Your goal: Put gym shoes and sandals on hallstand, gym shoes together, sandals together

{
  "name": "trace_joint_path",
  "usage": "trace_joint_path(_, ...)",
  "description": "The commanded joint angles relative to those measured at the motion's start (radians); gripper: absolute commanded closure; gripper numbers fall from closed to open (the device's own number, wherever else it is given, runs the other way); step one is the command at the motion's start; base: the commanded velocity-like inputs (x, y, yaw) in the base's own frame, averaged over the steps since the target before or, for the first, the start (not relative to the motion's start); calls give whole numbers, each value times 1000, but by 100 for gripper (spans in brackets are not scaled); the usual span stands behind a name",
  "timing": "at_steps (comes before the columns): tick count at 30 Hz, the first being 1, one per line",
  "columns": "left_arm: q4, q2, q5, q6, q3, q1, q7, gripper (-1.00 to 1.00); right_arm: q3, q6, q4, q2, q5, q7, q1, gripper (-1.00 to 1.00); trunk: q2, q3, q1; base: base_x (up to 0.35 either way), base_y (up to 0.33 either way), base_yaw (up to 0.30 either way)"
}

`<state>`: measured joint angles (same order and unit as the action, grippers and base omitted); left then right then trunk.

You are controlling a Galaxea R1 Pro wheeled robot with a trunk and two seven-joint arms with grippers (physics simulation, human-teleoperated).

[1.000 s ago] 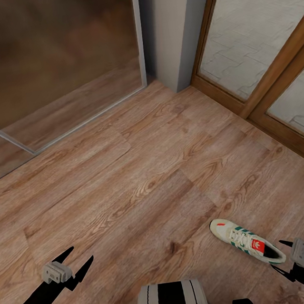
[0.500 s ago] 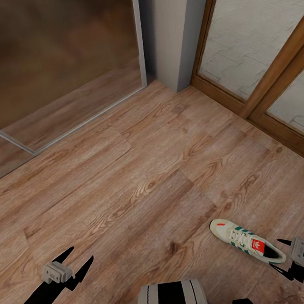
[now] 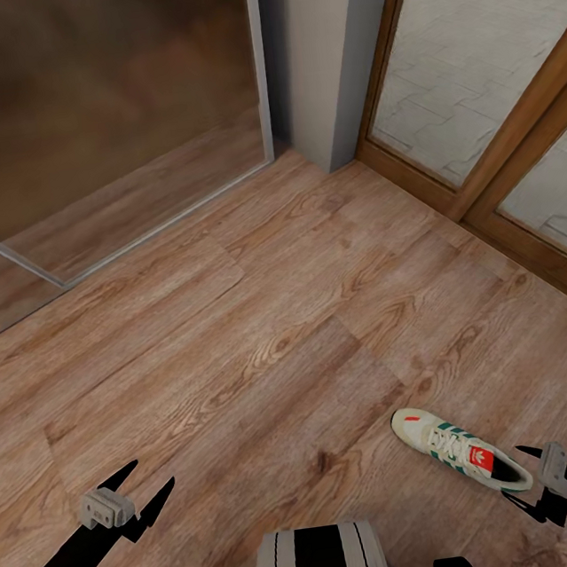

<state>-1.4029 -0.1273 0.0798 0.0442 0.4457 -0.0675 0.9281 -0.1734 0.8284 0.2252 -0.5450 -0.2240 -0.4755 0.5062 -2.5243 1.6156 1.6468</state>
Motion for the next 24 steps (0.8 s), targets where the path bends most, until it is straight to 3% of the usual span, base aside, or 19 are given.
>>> trace_joint_path(1, 0, 0, 0, 0, 0, 0, 0, -100, 0, 0, 0, 0, 0, 0, 0, -100, 0, 0, 0, 0, 0, 0)
trace_joint_path(24, 3, 0, 0, 3, 1, 0, 0, -100, -1, -39, 16, 3, -2, 0, -1, -100, 0, 4, 0, 0, 0, 0)
